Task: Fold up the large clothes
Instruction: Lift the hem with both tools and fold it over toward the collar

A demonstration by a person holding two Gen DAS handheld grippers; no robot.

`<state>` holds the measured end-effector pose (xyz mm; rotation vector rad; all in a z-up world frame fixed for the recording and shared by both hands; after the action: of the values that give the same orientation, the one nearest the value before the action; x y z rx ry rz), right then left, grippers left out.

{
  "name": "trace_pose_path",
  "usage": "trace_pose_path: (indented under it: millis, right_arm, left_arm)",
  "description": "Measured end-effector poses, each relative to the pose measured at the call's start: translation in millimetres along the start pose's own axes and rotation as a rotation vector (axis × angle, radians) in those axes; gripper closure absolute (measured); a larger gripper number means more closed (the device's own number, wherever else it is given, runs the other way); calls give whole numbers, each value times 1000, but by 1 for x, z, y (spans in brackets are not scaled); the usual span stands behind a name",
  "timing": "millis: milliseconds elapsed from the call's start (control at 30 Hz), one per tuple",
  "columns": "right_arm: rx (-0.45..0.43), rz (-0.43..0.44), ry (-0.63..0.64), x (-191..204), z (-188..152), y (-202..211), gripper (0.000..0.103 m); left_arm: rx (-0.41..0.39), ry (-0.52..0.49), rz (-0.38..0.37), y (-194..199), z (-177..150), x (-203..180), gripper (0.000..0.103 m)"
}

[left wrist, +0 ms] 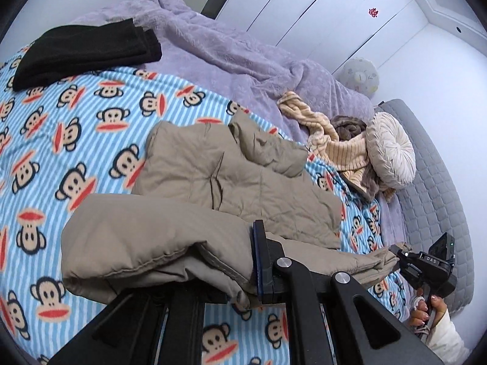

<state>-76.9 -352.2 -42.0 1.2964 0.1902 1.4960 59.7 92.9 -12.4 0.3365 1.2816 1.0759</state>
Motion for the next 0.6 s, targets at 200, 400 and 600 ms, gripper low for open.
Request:
trace_pose_path:
  millis: [200, 400, 600]
  right_arm:
    - [-2, -9, 152, 19, 81, -27, 96]
    - [-13, -56, 183, 19, 139, -75, 96]
    - [-5, -125, 155, -6, 173, -137, 96]
  left_arm:
    - [-56, -6, 28, -48, 53, -17, 91]
    - [-34, -52, 105, -114, 98, -20, 91]
    - [4, -155, 225, -202, 113, -13, 91]
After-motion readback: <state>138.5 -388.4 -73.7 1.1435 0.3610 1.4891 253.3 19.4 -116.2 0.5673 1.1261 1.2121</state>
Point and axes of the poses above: each gripper's, at about its wrist camera, not at the fingertips, and y roughly against the way its jaws point, x to its left, z to its top, the point moved 3 cm from there along -y, roughly the way its jaws point, and after that the axes turned 14 degrees about y, right-handed, at the moved point
